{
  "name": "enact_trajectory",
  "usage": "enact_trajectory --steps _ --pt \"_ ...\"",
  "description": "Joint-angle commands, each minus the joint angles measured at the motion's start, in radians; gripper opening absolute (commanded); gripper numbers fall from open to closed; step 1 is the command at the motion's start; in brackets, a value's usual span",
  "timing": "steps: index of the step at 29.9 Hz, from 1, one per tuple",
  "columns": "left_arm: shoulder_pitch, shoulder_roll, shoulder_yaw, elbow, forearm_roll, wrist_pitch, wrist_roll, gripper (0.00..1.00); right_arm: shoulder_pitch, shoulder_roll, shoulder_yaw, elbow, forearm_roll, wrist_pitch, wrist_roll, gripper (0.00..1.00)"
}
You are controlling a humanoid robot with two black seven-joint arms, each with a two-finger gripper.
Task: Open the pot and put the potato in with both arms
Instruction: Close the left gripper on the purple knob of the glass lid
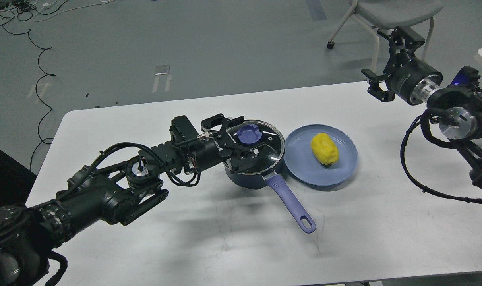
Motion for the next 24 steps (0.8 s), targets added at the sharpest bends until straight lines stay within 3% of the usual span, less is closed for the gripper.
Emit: enact_trajectory --steps 1,10,24 --pt "-0.001 0.0 0.0 0.015 0.0 -0.002 0.0 0.68 0.001 0.001 0.0 0.0 0.0 0.0 0.0 1.0" --pt "0.0 -0.003 0.0 0.021 0.0 0.0 -0.002 0.68 -0.001 -0.002 -0.003 -0.002 0.0 0.0 0.0 1.0" --pt "-0.012 0.026 0.0 0.0 -0.006 0.0 -0.059 0.64 -0.005 -0.008 -0.014 -0.003 -0.002 0.0 0.0 1.0"
